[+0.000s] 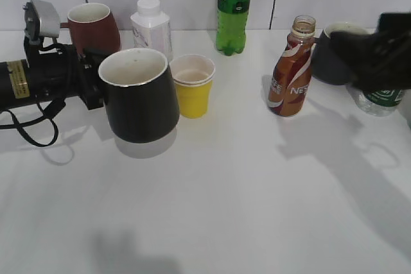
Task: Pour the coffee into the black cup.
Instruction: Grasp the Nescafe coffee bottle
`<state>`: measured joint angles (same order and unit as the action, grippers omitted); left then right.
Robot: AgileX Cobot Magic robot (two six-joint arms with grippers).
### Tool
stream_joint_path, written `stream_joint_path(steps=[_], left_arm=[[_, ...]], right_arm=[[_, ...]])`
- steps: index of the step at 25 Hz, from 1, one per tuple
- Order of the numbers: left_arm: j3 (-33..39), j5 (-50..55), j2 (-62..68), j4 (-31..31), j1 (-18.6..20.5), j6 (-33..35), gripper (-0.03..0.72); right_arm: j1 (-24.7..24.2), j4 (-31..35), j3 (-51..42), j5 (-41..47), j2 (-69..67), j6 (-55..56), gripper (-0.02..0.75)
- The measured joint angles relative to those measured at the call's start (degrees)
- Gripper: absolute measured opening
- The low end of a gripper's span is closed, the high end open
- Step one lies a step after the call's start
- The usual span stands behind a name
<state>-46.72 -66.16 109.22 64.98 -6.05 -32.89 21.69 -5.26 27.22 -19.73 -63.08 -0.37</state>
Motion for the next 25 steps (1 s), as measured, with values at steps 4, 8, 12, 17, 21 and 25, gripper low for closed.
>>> stream_joint_path(steps=[4,8,12,17,21,25], left_arm=[[0.0,0.0,0.0,0.0,0.0,0.0,0.038],[0.0,0.0,0.0,0.0,0.0,0.0,0.038],[0.0,-0.1,0.0,0.0,0.0,0.0,0.038],[0.0,-0.1,0.0,0.0,0.0,0.0,0.038],[0.0,-0.1,0.0,0.0,0.0,0.0,0.038],[0.0,-0.1,0.0,0.0,0.0,0.0,0.038]], right_arm=[[0.9,-0.1,-0.1,-2.8,-7.2,4.0,0.592],[0.9,-0.1,-0.3,-5.6,-11.8,6.9,0.619],[0.9,-0.1,-1.9,-10.1,-16.2,7.7,0.628],[0.9,0.5,-5.0,-21.3,-23.8,7.8,0.630],[0.9,0.7,-5.1,-30.3,-31.0,7.3,0.631],[0.9,2.3,-3.6,-34.6,-37.1,6.2,0.631]])
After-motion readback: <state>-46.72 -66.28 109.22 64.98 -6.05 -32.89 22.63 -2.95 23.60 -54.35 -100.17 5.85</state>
